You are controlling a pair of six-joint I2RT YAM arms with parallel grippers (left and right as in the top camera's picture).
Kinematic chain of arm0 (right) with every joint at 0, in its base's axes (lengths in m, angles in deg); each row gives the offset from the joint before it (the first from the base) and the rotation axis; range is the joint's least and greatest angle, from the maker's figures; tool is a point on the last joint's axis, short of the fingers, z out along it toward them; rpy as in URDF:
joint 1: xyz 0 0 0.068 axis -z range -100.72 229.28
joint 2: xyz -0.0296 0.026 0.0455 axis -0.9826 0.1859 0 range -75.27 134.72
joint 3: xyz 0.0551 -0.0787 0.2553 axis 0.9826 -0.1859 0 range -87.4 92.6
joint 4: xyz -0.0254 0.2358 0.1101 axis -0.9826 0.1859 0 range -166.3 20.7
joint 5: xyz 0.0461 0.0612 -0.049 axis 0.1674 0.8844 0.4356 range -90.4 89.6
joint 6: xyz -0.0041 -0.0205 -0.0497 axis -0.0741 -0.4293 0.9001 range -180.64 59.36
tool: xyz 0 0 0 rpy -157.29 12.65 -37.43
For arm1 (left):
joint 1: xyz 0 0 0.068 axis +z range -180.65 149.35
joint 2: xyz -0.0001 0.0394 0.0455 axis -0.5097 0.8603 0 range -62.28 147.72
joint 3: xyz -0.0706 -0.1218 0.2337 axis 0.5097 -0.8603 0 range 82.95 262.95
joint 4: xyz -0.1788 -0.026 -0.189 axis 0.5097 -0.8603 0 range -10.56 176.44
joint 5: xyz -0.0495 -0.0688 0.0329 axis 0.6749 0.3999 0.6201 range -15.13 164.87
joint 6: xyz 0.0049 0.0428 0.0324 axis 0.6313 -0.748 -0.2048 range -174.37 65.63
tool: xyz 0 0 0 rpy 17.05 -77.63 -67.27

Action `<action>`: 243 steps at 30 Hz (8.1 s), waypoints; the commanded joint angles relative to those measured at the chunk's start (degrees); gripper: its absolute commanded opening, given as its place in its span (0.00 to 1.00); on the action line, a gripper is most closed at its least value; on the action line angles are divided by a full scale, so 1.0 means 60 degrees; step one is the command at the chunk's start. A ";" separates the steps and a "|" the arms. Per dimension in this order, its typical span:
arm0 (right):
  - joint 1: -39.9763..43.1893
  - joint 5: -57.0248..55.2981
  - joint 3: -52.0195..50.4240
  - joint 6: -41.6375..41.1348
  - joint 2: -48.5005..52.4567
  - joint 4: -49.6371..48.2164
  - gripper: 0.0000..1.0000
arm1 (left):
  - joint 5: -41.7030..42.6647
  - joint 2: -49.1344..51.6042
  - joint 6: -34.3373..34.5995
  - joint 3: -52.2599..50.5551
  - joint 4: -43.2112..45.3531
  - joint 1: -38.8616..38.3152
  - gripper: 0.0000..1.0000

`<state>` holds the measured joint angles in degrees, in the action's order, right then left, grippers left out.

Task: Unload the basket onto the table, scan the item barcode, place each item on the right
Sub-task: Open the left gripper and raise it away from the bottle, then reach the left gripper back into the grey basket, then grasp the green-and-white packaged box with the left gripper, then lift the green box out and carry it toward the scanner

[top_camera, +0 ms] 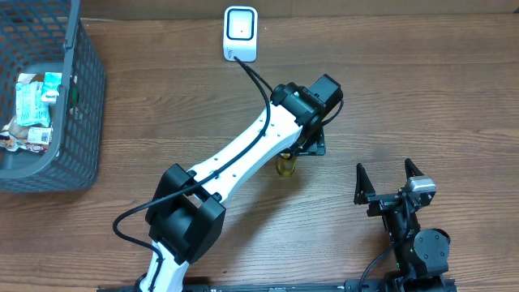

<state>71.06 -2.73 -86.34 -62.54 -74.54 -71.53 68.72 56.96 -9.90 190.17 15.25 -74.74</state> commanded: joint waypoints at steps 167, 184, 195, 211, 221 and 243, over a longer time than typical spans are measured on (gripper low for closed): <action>0.0062 0.0015 -0.0102 0.0044 -0.0095 -0.0026 1.00 | 0.2499 0.2422 -0.8863 0.2448 0.1985 1.2582 0.80; 0.0062 0.0015 -0.0102 0.0040 -0.0095 -0.0026 1.00 | 0.2495 0.2386 -0.8827 0.2288 0.2233 1.2462 0.48; 0.0062 0.0015 -0.0102 0.0044 -0.0095 -0.0026 1.00 | 0.2495 0.1719 -0.6885 0.5417 0.0790 1.2466 0.35; 0.0062 0.0015 -0.0102 0.0040 -0.0095 -0.0026 1.00 | 0.3257 -0.1264 -0.5686 0.7435 -0.1016 1.1267 0.29; 0.0062 0.0015 -0.0102 0.0044 -0.0095 -0.0026 1.00 | 0.2390 -0.1759 -0.5690 0.7322 -0.2849 0.8837 0.33; 0.0062 0.0015 -0.0102 0.0040 -0.0095 -0.0026 1.00 | 0.2164 0.1064 -0.5406 0.7260 -0.4124 0.4098 0.28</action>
<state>71.06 -2.73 -86.34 -62.49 -74.54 -71.53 82.07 60.39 -43.73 233.58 -9.50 -47.95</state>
